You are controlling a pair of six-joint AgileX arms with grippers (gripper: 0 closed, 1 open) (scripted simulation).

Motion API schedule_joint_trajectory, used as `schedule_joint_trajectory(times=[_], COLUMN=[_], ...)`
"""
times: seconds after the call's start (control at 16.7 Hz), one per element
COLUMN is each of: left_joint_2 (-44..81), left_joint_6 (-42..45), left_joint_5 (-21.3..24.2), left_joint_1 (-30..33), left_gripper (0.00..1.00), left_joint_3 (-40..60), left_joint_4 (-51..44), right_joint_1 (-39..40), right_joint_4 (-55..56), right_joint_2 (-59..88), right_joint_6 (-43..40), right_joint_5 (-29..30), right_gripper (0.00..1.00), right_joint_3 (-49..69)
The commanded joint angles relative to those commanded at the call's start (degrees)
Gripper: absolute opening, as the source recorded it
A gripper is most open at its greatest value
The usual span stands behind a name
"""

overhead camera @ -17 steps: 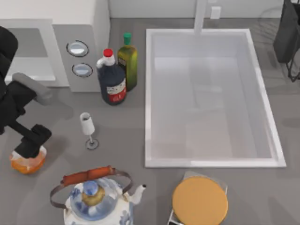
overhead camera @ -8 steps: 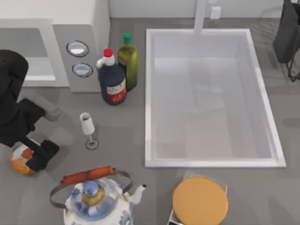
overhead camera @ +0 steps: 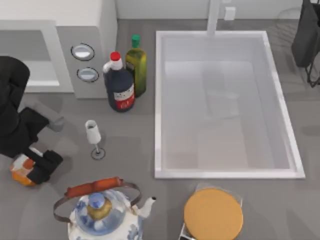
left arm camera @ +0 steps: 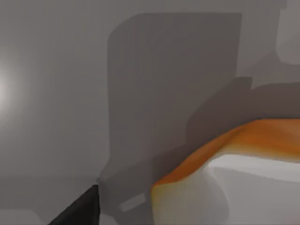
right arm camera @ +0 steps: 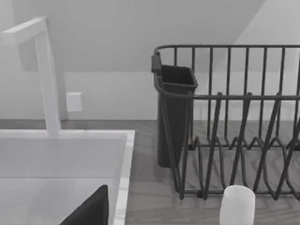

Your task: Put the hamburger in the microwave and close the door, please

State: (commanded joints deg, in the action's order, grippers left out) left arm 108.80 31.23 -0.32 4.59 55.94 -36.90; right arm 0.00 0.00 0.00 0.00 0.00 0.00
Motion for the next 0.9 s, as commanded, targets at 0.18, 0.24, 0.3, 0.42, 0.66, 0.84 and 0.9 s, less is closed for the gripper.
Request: schedule_joint_trajectory(times=[0.18,0.24,0.3,0.42,0.66,0.84,0.9], left_joint_2=[0.0,0.0,0.0,0.0,0.0,0.0,0.0], left_joint_6=[0.0,0.0,0.0,0.0,0.0,0.0,0.0], left_joint_5=[0.0,0.0,0.0,0.0,0.0,0.0,0.0], left_joint_1=[0.0,0.0,0.0,0.0,0.0,0.0,0.0], left_gripper=[0.70,0.62,0.55,0.40,0.10,0.00,0.00], left_joint_3=[0.0,0.0,0.0,0.0,0.0,0.0,0.0], left_joint_4=[0.0,0.0,0.0,0.0,0.0,0.0,0.0], right_joint_1=[0.0,0.0,0.0,0.0,0.0,0.0,0.0], right_joint_4=[0.0,0.0,0.0,0.0,0.0,0.0,0.0], right_joint_2=[0.0,0.0,0.0,0.0,0.0,0.0,0.0], right_joint_6=[0.0,0.0,0.0,0.0,0.0,0.0,0.0], right_joint_5=[0.0,0.0,0.0,0.0,0.0,0.0,0.0], right_gripper=[1.00,1.00,1.00,1.00,1.00,1.00,1.00], right_joint_3=[0.0,0.0,0.0,0.0,0.0,0.0,0.0])
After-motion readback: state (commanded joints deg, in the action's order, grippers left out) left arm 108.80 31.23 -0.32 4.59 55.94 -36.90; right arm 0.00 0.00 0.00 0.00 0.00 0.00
